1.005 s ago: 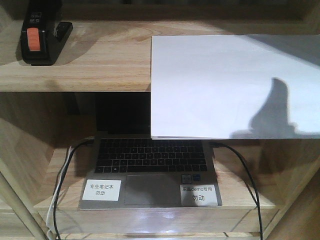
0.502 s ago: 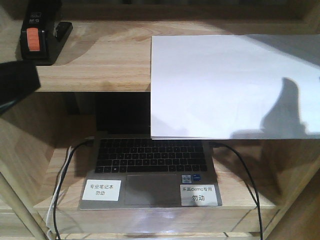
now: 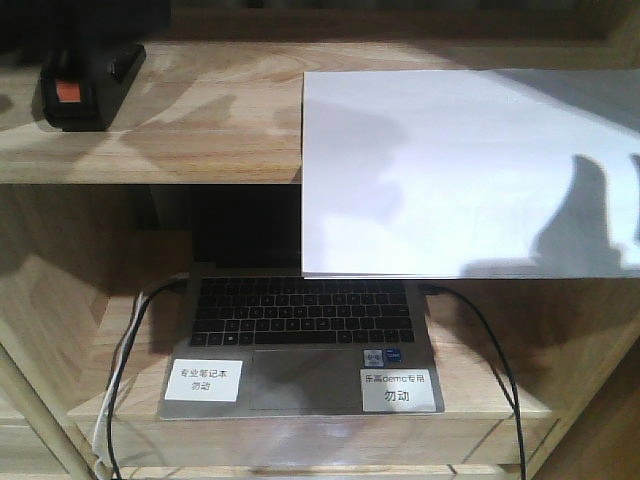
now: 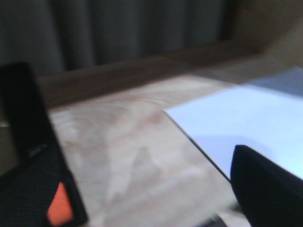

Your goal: Grab stapler and paper to desk for stapling

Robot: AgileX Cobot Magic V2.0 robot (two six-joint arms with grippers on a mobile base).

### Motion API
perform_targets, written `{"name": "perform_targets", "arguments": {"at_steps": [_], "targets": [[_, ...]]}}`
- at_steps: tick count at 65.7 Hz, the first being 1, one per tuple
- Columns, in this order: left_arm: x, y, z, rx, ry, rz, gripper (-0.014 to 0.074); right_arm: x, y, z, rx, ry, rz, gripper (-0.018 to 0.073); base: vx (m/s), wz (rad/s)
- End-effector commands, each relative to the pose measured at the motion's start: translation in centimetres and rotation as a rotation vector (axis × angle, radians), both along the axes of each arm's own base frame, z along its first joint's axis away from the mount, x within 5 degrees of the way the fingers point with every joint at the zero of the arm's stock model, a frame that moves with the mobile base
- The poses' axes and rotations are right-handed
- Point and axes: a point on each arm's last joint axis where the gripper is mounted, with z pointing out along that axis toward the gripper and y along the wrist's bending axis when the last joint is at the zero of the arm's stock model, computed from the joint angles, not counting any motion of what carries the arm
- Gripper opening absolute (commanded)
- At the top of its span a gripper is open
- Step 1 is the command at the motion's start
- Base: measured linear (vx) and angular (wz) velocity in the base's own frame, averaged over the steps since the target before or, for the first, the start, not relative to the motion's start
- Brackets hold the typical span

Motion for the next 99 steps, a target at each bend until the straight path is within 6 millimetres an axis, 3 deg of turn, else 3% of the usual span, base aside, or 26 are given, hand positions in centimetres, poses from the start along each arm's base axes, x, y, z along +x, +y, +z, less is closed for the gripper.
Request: {"name": "perform_targets", "arguments": {"at_steps": [1, 14, 38, 76, 90, 99], "targets": [[0.6, 0.3, 2.8, -0.049, -0.042, 0.084, 0.068, -0.1, 0.0, 1.4, -0.006, -0.088, -0.006, 0.0262, 0.0, 0.0], [2.8, -0.1, 4.1, 0.014, 0.002, 0.23, 0.0678, -0.1, 0.0, 1.4, -0.006, -0.088, -0.006, 0.0253, 0.0, 0.0], [6.2, 0.4, 3.8, 0.039, 0.027, 0.4, 0.0657, -0.1, 0.0, 1.4, -0.006, -0.088, -0.006, 0.0253, 0.0, 0.0], [10.7, -0.1, 0.8, 0.018, 0.145, 0.396, 0.0615, -0.1, 0.0, 1.3, -0.005, -0.08, -0.006, 0.0253, 0.0, 0.0], [11.0, -0.2, 0.3, 0.05, 0.166, 0.383, 0.0554, -0.1, 0.0, 1.3, -0.005, -0.08, -0.006, 0.0253, 0.0, 0.0], [11.1, 0.1, 0.2, 0.036, 0.194, 0.388, 0.047, -0.1, 0.0, 1.3, -0.005, -0.08, -0.006, 0.0253, 0.0, 0.0]]}}
